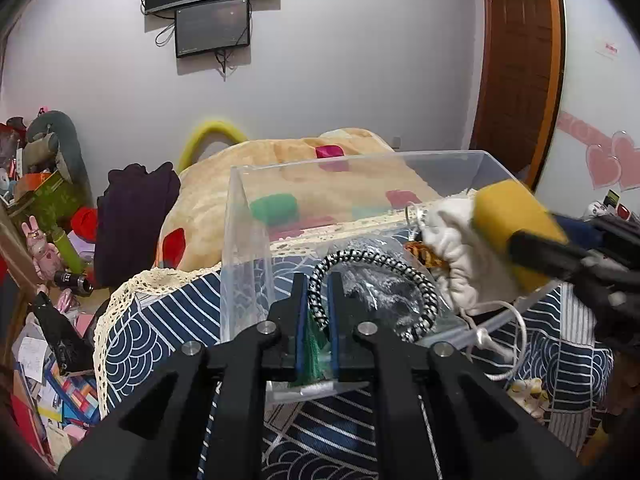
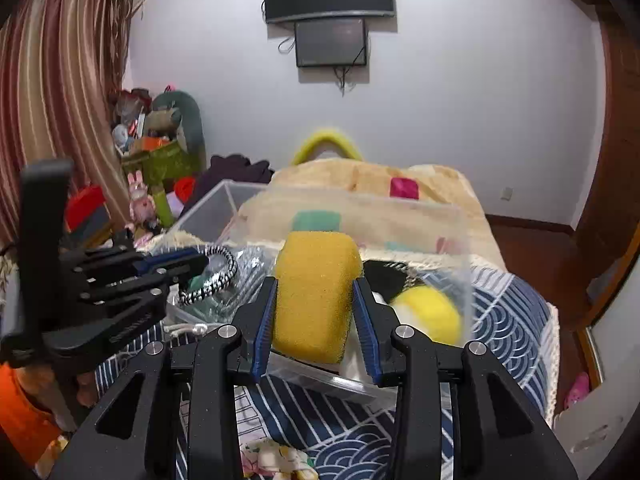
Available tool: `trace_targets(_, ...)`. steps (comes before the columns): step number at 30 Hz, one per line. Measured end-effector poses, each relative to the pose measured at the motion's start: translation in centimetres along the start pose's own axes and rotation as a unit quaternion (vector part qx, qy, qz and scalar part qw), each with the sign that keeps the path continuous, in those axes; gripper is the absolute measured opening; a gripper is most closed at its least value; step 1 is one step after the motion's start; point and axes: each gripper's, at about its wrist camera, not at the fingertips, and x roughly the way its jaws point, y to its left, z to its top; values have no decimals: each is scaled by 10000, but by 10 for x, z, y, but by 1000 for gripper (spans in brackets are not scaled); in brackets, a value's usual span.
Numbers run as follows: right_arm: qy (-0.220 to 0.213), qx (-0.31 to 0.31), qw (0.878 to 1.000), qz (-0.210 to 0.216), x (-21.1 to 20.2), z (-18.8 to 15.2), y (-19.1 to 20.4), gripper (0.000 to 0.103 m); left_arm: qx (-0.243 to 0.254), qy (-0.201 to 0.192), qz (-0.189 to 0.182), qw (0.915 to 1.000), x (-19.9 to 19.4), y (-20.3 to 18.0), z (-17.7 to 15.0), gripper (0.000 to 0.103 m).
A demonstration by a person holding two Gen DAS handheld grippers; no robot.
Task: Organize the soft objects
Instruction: 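Lower the sponge into the box with the right gripper while the left releases the bracelet inside, then grasp the floral cloth with the left gripper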
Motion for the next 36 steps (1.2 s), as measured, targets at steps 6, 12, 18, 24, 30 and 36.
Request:
trace_targets(6, 234, -90, 9997, -15, 11, -6, 5, 40, 6, -67, -19, 10000, -14, -3, -1, 29)
trace_targets(12, 277, -69, 9996, -70, 2, -7, 1, 49, 67, -482, 2, 9988, -51, -12, -6, 70)
trace_targets(18, 112, -126, 9998, -58, -27, -13, 1, 54, 152, -728, -91, 9972, -85, -21, -18, 99)
trace_targets(24, 255, -179, 9995, 70, -49, -44, -1, 56, 167, -488, -296, 9982, -88, -31, -46, 100)
trace_targets(30, 830, -123, 9963, 167, -33, -82, -6, 56, 68, 219, -695, 9973, -54, -49, -77, 100)
trace_targets(36, 1011, 173, 9947, 77, -29, -104, -23, 56, 163, 698, -1160, 9907, -24, -72, -87, 71)
